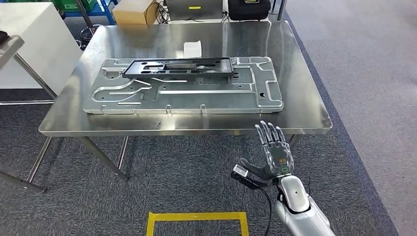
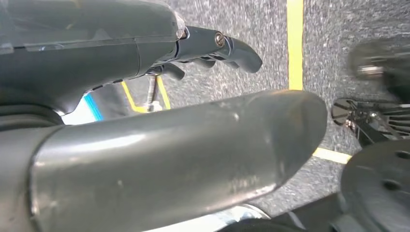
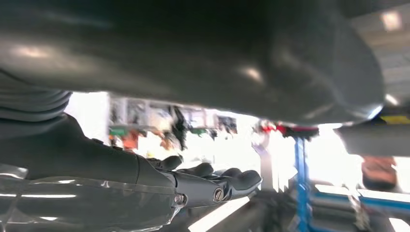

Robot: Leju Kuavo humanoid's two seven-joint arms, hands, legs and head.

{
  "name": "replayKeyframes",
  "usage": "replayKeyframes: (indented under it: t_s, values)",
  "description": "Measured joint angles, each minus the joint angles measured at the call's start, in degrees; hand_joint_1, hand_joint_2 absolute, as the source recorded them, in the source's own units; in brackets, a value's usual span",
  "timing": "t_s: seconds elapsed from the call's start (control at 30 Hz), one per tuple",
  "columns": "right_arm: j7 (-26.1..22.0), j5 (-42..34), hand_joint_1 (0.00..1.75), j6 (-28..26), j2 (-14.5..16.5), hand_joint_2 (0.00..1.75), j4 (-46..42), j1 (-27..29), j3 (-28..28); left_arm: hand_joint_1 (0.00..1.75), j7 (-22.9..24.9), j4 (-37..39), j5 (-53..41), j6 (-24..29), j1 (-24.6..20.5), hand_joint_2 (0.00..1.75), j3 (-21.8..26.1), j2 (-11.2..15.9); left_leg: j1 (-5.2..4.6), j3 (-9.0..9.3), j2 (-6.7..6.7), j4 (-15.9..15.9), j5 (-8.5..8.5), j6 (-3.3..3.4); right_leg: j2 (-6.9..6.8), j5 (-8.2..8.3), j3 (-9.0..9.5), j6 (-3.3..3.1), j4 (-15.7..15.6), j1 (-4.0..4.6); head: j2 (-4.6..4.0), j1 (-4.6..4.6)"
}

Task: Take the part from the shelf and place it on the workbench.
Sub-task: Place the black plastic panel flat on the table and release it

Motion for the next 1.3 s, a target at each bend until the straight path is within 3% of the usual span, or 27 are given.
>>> replayKeyframes:
  t_s: [0.03,0.1,0.13,0.17,0.23,0.27,0.33,0.37,0.43,0.47,0.5,0.53,0.6,0.63,0.67,0.73,0.77,0.83,0.97,1.0,1.07,1.13,1.17,1.2,1.23,1.3]
  values:
    - [-0.1,-0.1,0.00,-0.1,0.0,0.00,0.0,0.9,-0.6,0.00,0.0,0.0,0.2,0.0,0.0,0.00,0.0,0.0,-0.02,0.42,0.00,2.2,-0.09,0.00,-0.01,0.73,-1.10,0.03,0.1,0.12,0.01,0.02]
    - [-0.2,-0.2,0.00,-0.1,-0.1,0.00,-0.1,2.1,-1.7,0.00,0.3,0.0,0.6,0.0,0.0,0.00,0.0,0.0,-0.19,3.58,-0.01,1.7,2.91,0.44,0.02,2.04,-3.23,0.12,0.6,0.35,0.01,0.00]
    - [-0.2,-0.3,0.00,-0.1,-0.2,0.00,-0.2,2.6,-2.3,0.00,0.5,-0.1,0.9,0.0,0.0,0.00,0.0,0.0,-0.37,6.47,-0.03,-1.3,4.23,0.93,0.05,2.62,-4.06,0.18,0.8,0.44,0.01,0.00]
    - [-0.2,-0.5,0.00,0.0,-0.2,0.00,-0.3,3.1,-2.9,0.00,0.7,-0.2,1.2,0.0,-0.1,0.00,0.0,0.0,-0.63,9.92,-0.02,-5.7,4.18,1.57,0.05,3.14,-4.66,0.32,1.0,0.55,0.01,0.03]
    - [-0.4,-1.2,0.00,0.0,-0.2,0.00,-0.6,4.2,-4.2,0.00,1.2,-0.5,2.0,0.0,-0.1,0.00,0.0,0.0,-1.17,15.26,0.00,-13.6,2.50,2.58,-0.06,4.19,-5.03,0.84,1.0,0.50,0.01,0.09]
    - [-0.7,-1.8,0.00,-0.1,-0.2,0.00,-0.7,4.7,-4.7,0.00,1.3,-0.6,2.3,0.0,-0.1,0.00,0.0,0.1,-1.43,16.40,0.02,-15.7,1.83,2.96,-0.14,4.77,-4.98,1.21,0.8,0.38,0.01,-0.02]
    - [-2.0,-4.3,0.00,0.1,-0.2,0.00,-0.7,6.0,-5.9,0.00,1.6,-0.7,2.7,-0.1,0.1,0.00,0.0,0.0,-1.50,16.21,0.17,-16.8,2.98,3.56,-0.11,5.51,-4.92,1.94,0.4,0.13,0.02,-0.22]
    - [-3.3,-6.9,0.00,0.7,-0.1,0.00,-0.7,6.9,-6.6,0.00,1.7,-0.7,2.9,-0.3,0.2,0.00,0.0,-0.1,-1.37,15.76,0.27,-17.1,3.82,3.94,0.05,4.43,-5.14,2.26,0.9,0.08,0.02,-0.33]
    - [-7.0,-15.0,0.00,3.2,-0.1,0.00,-0.6,8.5,-7.9,0.00,1.8,-1.0,3.4,-1.1,0.4,0.00,0.0,-0.2,-1.09,14.31,0.50,-17.5,5.58,4.51,0.42,-1.22,-6.15,2.80,5.0,-0.09,0.01,-0.17]
    - [-9.1,-19.5,0.00,4.8,-0.1,0.00,-0.4,9.2,-8.6,0.00,1.8,-1.1,3.5,-1.6,0.6,0.00,0.0,-0.2,-1.09,13.35,0.50,-17.5,6.31,4.69,0.51,-4.54,-6.72,3.08,8.2,-0.20,0.01,-0.14]
    - [-11.1,-23.8,0.00,6.2,-0.1,0.00,0.0,9.9,-9.3,0.00,1.8,-1.2,3.6,-2.2,0.7,0.00,0.0,-0.2,-1.07,12.35,0.56,-17.3,6.99,4.67,0.53,-6.68,-7.12,3.38,11.6,-0.37,0.01,-0.08]
    - [-12.8,-27.5,0.00,7.6,0.0,0.00,0.5,10.4,-10.0,0.00,1.8,-1.4,3.7,-2.6,0.8,0.00,0.0,-0.2,-1.02,11.31,0.63,-17.1,7.65,4.54,0.54,-7.11,-7.16,3.70,14.3,-0.56,0.01,-0.07]
    - [-15.3,-33.7,0.00,10.7,0.3,0.00,2.4,11.1,-11.5,0.00,1.9,-1.7,4.0,-3.2,0.9,0.00,0.0,-0.3,-0.76,8.96,0.78,-16.2,8.79,4.04,0.53,-3.96,-5.33,4.31,15.7,-1.06,0.01,0.03]
    - [-16.4,-36.9,0.00,12.4,0.6,0.00,4.0,11.2,-12.3,0.00,2.0,-1.8,4.2,-3.5,0.9,0.00,0.0,-0.3,-0.58,7.75,0.82,-15.5,9.22,3.69,0.53,-2.17,-3.09,4.60,13.7,-1.39,0.01,0.07]
    - [-17.7,-40.1,0.00,13.9,0.9,0.00,6.1,11.2,-13.3,0.00,2.0,-2.1,4.4,-3.8,1.0,0.00,0.0,-0.3,-0.52,6.59,0.83,-14.6,9.52,3.33,0.54,-1.71,-0.14,4.91,10.1,-1.63,0.01,0.11]
    - [-20.5,-45.6,0.00,16.0,1.6,0.00,11.7,10.8,-15.9,0.00,2.2,-2.5,4.5,-4.4,1.0,0.00,0.0,-0.3,-0.55,4.96,0.77,-13.0,10.01,2.59,0.73,-3.79,4.82,4.63,2.7,-1.66,0.02,0.24]
    - [-22.0,-48.0,0.00,16.9,1.9,0.00,15.5,10.5,-17.5,0.00,2.2,-2.7,4.6,-4.6,1.0,0.00,0.0,-0.3,-0.62,4.50,0.71,-12.6,10.38,2.24,0.82,-4.96,5.88,4.17,0.6,-1.51,0.02,0.29]
    - [-23.9,-51.5,0.00,18.2,2.1,0.00,21.7,9.8,-20.0,0.00,2.4,-2.9,4.6,-4.8,1.0,0.00,0.0,-0.3,-0.57,4.14,0.62,-12.5,11.14,1.70,0.86,-5.35,5.87,3.22,-0.1,-1.31,0.01,0.33]
    - [-24.6,-53.2,0.00,19.0,2.2,0.00,25.4,9.6,-21.5,0.00,2.5,-3.0,4.6,-4.8,1.1,0.00,0.0,-0.3,-0.42,3.94,0.48,-12.6,11.50,1.39,0.65,-4.92,5.51,2.67,0.0,-1.33,0.01,0.42]
    - [-24.7,-53.8,0.00,19.2,2.2,0.00,27.0,9.5,-22.2,0.00,2.6,-3.0,4.6,-4.8,1.1,0.00,0.0,-0.3,-0.31,3.75,0.39,-12.4,11.27,1.25,0.40,-4.65,5.23,2.33,-0.1,-1.38,0.01,0.44]
    - [-23.8,-55.1,0.00,19.9,2.3,0.00,35.8,9.4,-26.2,0.00,3.0,-3.0,4.7,-4.2,1.2,0.00,0.0,-0.3,-0.07,1.81,0.25,-5.0,4.80,0.66,-0.61,-2.90,2.86,1.30,-0.1,-1.20,0.01,0.29]
    - [-21.8,-55.7,0.00,20.7,2.3,0.00,44.5,9.6,-29.9,0.00,3.4,-3.0,4.7,-3.5,1.3,0.00,0.0,-0.4,-0.03,0.84,0.28,3.4,0.47,0.42,-1.76,-1.02,0.21,0.79,0.0,-0.70,0.01,0.10]
    - [-21.0,-55.8,0.00,21.0,2.4,0.00,46.4,9.9,-30.6,0.00,3.4,-3.0,4.7,-3.4,1.2,0.00,0.0,-0.4,-0.07,2.02,0.35,3.5,2.39,0.62,-2.29,-0.50,-0.50,0.81,0.1,-0.52,0.01,0.09]
    - [-20.5,-55.8,0.00,21.2,2.4,0.00,47.9,10.1,-31.2,0.00,3.5,-3.0,4.6,-3.3,1.2,0.00,0.0,-0.4,-0.18,4.17,0.62,1.7,4.36,0.97,-2.78,-0.03,-1.11,0.86,0.2,-0.35,0.01,0.09]
    - [-20.3,-55.9,0.00,21.3,2.4,0.00,49.1,10.2,-31.7,0.00,3.5,-3.0,4.6,-3.2,1.2,0.00,0.0,-0.3,-0.43,7.28,1.55,-1.9,5.27,1.53,-3.21,0.38,-1.51,0.94,0.3,-0.25,0.01,0.10]
    - [-19.7,-55.9,0.00,21.3,2.5,0.00,50.9,10.2,-32.4,0.00,3.5,-3.0,4.6,-3.2,0.9,0.00,0.0,-0.3,-1.11,13.69,3.74,-11.0,3.77,2.66,-4.02,0.99,-1.82,1.34,0.5,-0.13,0.01,0.05]
